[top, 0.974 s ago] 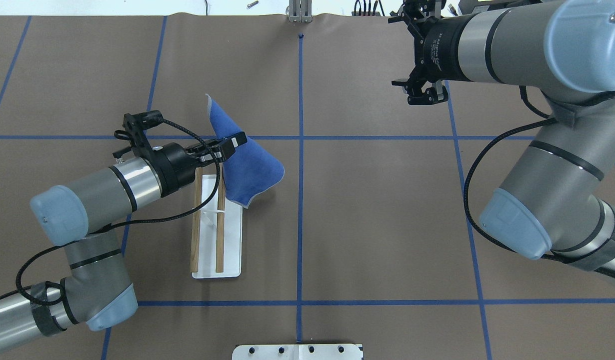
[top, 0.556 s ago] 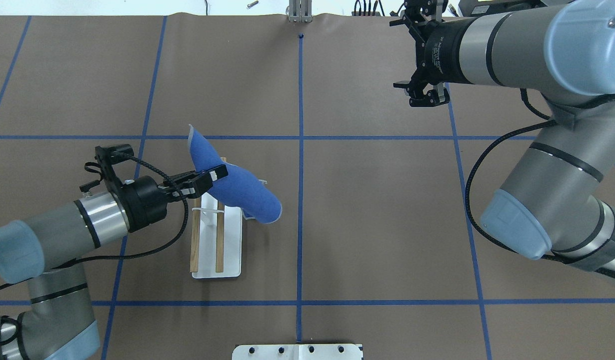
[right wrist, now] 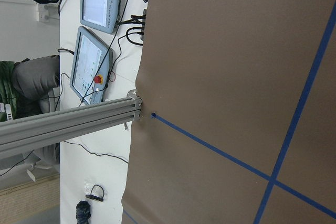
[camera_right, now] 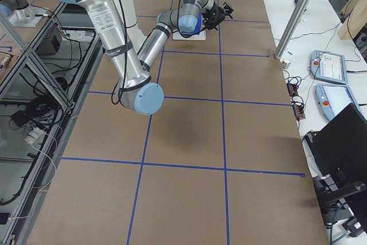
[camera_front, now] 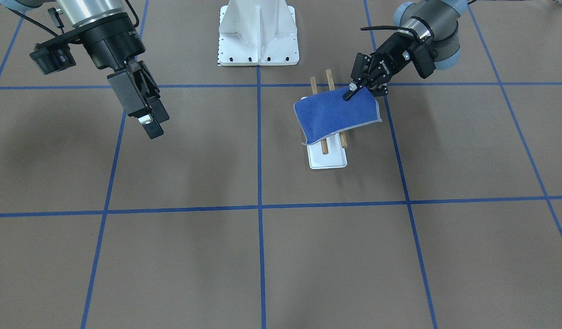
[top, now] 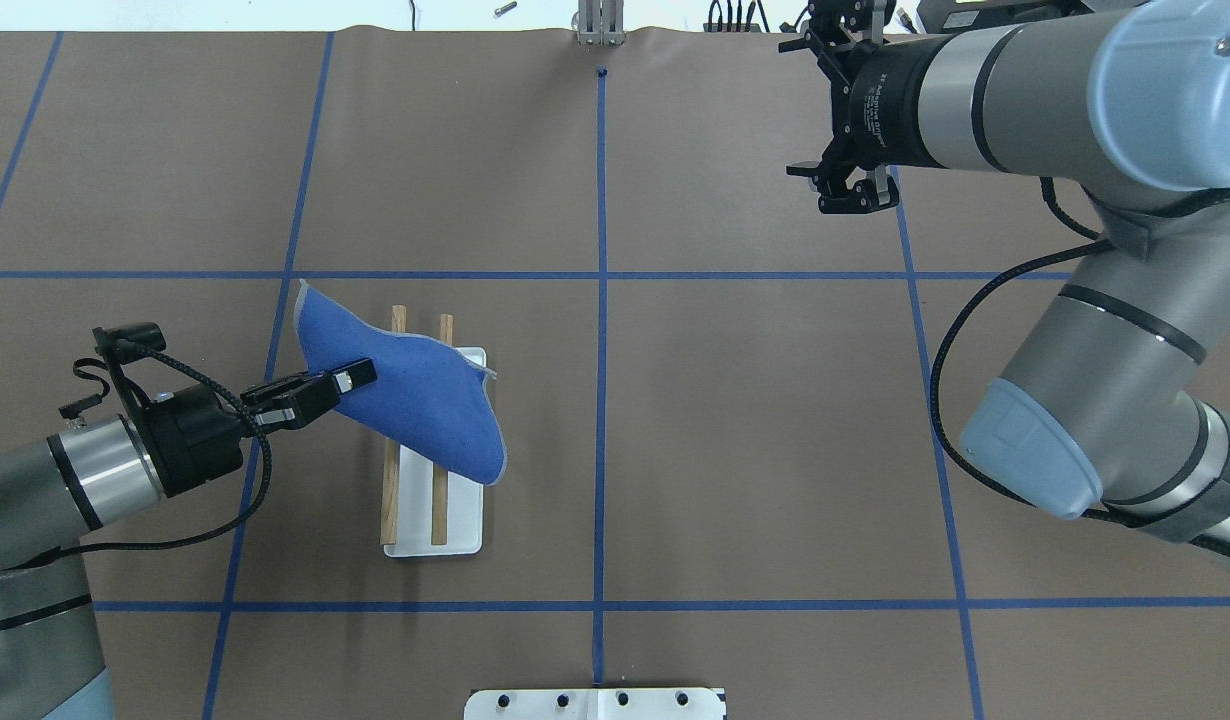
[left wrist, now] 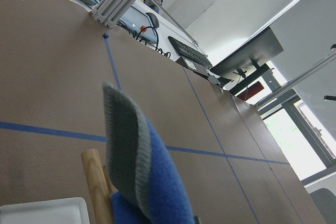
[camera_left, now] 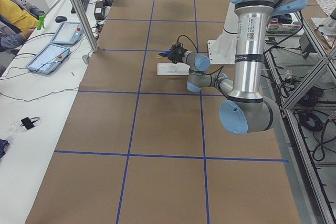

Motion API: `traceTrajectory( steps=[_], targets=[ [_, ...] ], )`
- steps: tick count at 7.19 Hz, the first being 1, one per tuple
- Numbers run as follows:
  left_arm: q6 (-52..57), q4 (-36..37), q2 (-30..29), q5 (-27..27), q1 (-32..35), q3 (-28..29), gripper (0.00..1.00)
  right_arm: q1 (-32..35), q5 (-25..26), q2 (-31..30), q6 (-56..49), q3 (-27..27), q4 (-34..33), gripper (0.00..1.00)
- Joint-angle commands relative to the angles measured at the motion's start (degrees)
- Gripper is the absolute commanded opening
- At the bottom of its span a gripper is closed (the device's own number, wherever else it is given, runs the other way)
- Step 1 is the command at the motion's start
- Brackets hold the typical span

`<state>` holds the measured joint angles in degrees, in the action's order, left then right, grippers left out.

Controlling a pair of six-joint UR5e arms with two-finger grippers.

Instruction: Hang towel on rack

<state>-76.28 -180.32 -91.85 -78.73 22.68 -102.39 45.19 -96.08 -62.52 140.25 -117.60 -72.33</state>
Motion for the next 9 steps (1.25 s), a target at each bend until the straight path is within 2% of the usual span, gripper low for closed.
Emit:
traceTrajectory(
  steps=[1, 3, 4, 5, 7, 9],
  targets=[
    [-3.00, -0.38, -0.70, -0.01, -0.09, 2.45, 0.67, 0.08, 0.01, 0.03, -0.33, 0.44, -0.26, 1.00],
    [-3.09, -0.47, 0.18, -0.01, -0.01, 3.16, 0.68, 0.34, 0.01, 0.20, -0.33, 0.45, -0.26, 1.00],
    [-3.09, -0.47, 0.96, 0.25, -0.01, 3.86, 0.74, 0.51, 0.01, 0.20, -0.42, 0.45, -0.26, 1.00],
    [-3.09, -0.47, 2.28, 3.47, -0.01, 5.69, 0.97, 1.04, 0.01, 0.20, -0.42, 0.62, -0.26, 1.00],
    [-3.09, -0.47, 2.81, 5.70, 0.78, 5.27, 0.97, 1.31, 0.01, 0.20, -2.78, 1.50, -0.35, 1.00],
    [-3.00, 0.06, 3.25, 5.26, 6.38, 5.27, 0.97, 2.62, -0.08, 0.20, -4.53, 1.85, -0.35, 1.00]
  ],
)
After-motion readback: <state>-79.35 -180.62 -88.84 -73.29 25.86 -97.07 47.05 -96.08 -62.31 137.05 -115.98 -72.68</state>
